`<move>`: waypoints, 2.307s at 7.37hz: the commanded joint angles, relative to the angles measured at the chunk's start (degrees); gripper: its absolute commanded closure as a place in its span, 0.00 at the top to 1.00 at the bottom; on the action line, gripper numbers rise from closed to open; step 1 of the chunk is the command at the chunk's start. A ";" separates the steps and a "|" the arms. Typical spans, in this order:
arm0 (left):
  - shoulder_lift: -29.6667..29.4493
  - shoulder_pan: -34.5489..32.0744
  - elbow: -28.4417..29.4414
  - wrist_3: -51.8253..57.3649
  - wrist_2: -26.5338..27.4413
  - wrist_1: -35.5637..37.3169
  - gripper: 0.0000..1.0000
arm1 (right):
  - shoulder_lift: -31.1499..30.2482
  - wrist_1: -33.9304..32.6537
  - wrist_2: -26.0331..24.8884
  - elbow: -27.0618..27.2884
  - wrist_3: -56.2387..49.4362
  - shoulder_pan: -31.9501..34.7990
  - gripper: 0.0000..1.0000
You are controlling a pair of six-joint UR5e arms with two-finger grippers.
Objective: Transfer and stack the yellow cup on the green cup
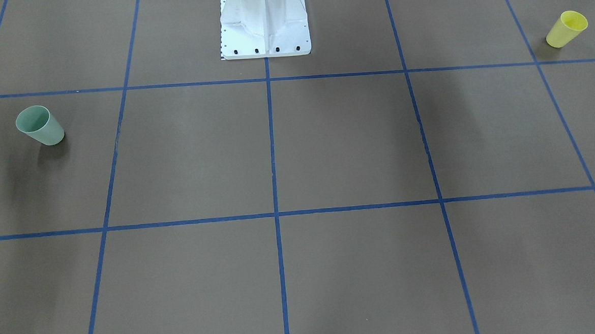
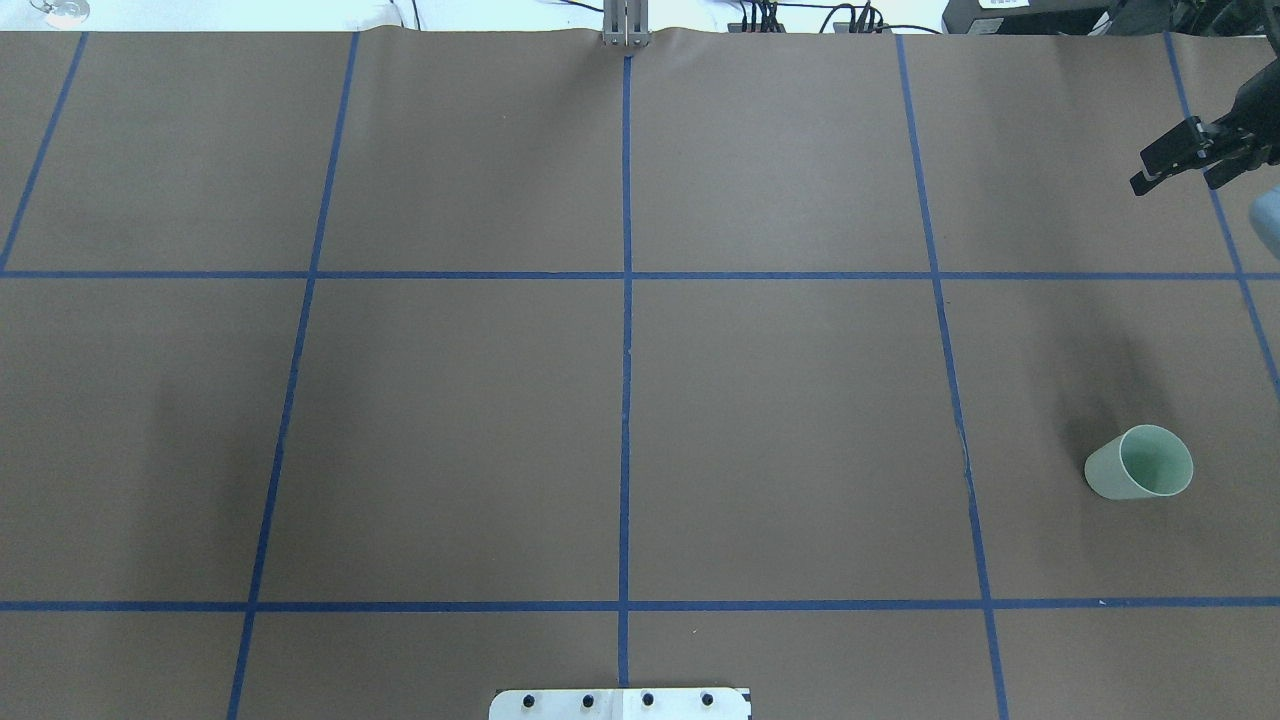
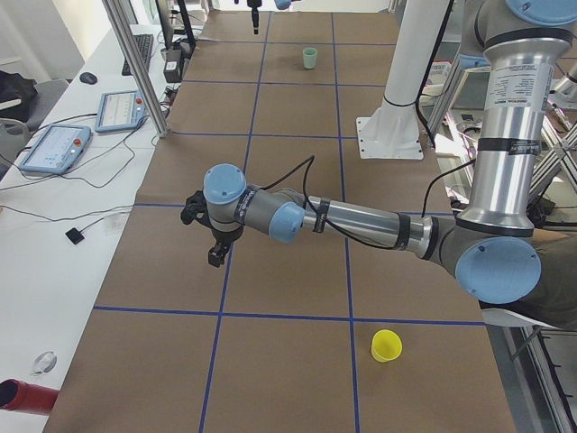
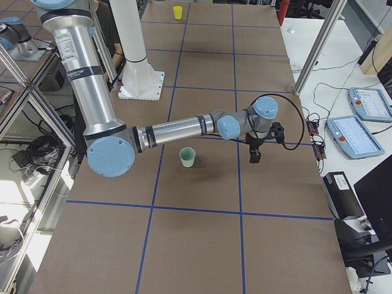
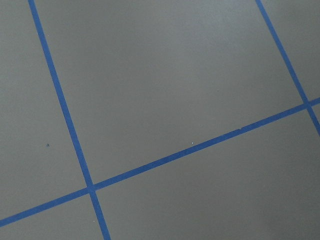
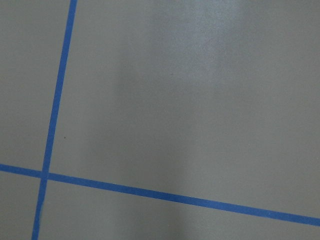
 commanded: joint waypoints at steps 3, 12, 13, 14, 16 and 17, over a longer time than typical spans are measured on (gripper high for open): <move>-0.44 0.09 0.17 -0.18 0.27 0.35 1.00 | -0.12 -0.03 -0.12 -0.12 0.00 0.00 1.00; -1.23 0.00 3.08 -0.09 9.41 3.78 1.00 | -13.39 -0.03 -0.12 11.92 0.18 4.22 1.00; -1.14 0.00 3.07 -0.09 9.06 3.78 1.00 | -13.57 -0.03 -0.12 11.92 0.18 4.30 1.00; -0.97 -0.17 2.81 0.09 8.62 3.43 1.00 | -13.92 -0.03 -0.12 11.92 0.18 4.48 1.00; 0.61 0.00 1.23 -0.09 8.53 3.86 1.00 | -14.54 -0.03 0.06 12.18 0.09 4.57 1.00; 1.05 0.09 0.96 0.09 8.45 3.69 1.00 | -14.62 -0.03 0.15 12.62 0.17 4.48 1.00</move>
